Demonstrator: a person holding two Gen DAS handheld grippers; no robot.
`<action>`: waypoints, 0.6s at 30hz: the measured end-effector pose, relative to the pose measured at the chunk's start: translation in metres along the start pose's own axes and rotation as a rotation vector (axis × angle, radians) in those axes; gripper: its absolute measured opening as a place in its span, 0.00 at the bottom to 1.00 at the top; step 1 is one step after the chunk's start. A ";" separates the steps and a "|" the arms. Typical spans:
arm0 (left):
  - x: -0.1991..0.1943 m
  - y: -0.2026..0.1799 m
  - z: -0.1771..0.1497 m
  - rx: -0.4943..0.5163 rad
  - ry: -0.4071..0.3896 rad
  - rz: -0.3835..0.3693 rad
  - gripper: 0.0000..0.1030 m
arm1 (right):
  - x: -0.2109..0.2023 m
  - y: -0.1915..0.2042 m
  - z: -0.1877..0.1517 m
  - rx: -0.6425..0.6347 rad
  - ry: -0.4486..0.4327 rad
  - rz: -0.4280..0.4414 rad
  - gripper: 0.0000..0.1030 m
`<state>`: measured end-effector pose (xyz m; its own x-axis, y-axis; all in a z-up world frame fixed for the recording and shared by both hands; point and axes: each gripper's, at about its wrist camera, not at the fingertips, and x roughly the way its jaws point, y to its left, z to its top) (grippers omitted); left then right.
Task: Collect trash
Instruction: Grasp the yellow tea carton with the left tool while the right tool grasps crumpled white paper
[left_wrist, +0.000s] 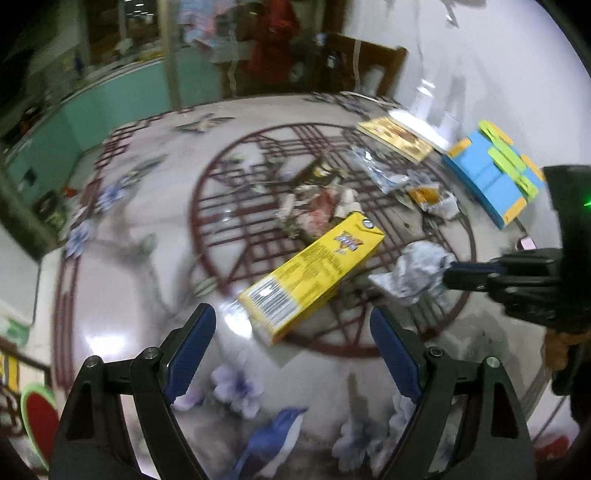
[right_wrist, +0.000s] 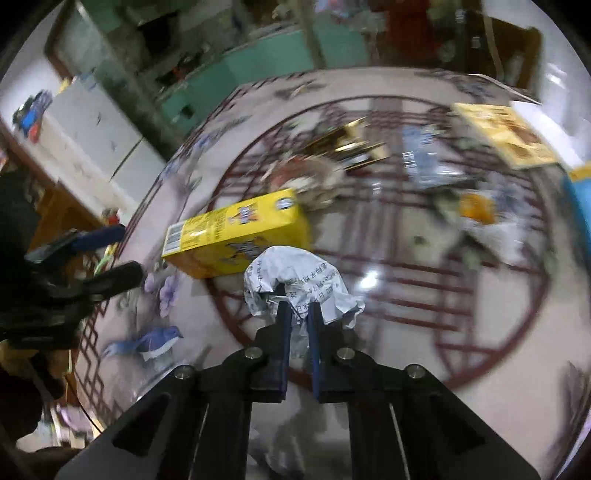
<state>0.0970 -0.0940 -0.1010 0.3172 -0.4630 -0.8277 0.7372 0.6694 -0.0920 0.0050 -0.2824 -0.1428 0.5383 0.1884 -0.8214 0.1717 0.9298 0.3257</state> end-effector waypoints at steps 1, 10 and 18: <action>0.006 -0.001 0.002 0.011 0.008 -0.007 0.83 | -0.006 -0.004 -0.003 0.013 -0.007 0.008 0.07; 0.039 -0.006 0.018 0.035 0.065 -0.019 0.69 | -0.028 -0.020 -0.010 0.085 -0.044 -0.011 0.07; 0.041 0.010 0.032 0.005 0.073 -0.062 0.81 | -0.033 -0.015 -0.011 0.081 -0.057 -0.001 0.07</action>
<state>0.1368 -0.1250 -0.1183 0.2265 -0.4602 -0.8585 0.7575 0.6373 -0.1418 -0.0241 -0.2993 -0.1261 0.5836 0.1674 -0.7946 0.2373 0.9007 0.3640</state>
